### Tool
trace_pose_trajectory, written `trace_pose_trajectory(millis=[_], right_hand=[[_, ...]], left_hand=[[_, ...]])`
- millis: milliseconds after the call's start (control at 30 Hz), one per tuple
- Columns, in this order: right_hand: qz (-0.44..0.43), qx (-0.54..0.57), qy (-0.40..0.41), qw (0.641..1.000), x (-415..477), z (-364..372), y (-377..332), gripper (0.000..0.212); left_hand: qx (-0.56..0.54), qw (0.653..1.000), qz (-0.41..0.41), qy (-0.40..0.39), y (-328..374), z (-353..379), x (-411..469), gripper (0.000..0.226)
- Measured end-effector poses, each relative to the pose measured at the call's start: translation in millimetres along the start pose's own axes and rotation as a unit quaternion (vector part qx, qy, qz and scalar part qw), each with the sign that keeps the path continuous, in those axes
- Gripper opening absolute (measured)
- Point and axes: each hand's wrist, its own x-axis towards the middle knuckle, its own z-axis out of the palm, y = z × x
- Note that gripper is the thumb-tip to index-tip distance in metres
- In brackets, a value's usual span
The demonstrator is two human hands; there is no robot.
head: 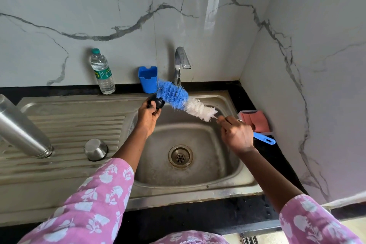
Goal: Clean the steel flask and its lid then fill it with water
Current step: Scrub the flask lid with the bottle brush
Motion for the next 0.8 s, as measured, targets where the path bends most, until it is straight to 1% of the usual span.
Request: trace_pose_trajectory(millis=[100,267,400,467,567,633,700,800], right_hand=[[0.004,0.007,-0.004,1.000,-4,0,1,0.031],[0.009,0.005,-0.008,1.000,1,2,-3,0.031],[-0.005,0.004,-0.003,1.000,-4,1,1,0.030],[-0.012,0.003,0.001,1.000,-6,-2,3,0.030],[-0.007,-0.001,0.004,1.000,-4,-3,2,0.030],[-0.004,-0.009,0.000,1.000,-1,-2,0,0.029],[-0.011,-0.013,-0.001,1.000,0,-1,-1,0.029],[-0.028,-0.010,0.007,1.000,-5,-4,3,0.030]], left_hand=[[-0.024,1.000,-0.008,0.004,2,-4,-1,0.038],[-0.008,0.999,-0.034,-0.033,-5,3,-10,0.039],[-0.063,0.998,-0.024,-0.018,1,-1,-6,0.036],[-0.081,0.996,-0.022,-0.012,5,-4,-5,0.031],[-0.065,0.997,-0.033,-0.034,2,-1,-9,0.022],[-0.045,0.997,-0.038,-0.051,-1,4,-12,0.021],[-0.047,0.997,-0.035,-0.049,-1,6,-13,0.021],[-0.084,0.996,-0.026,-0.031,4,2,-9,0.021]])
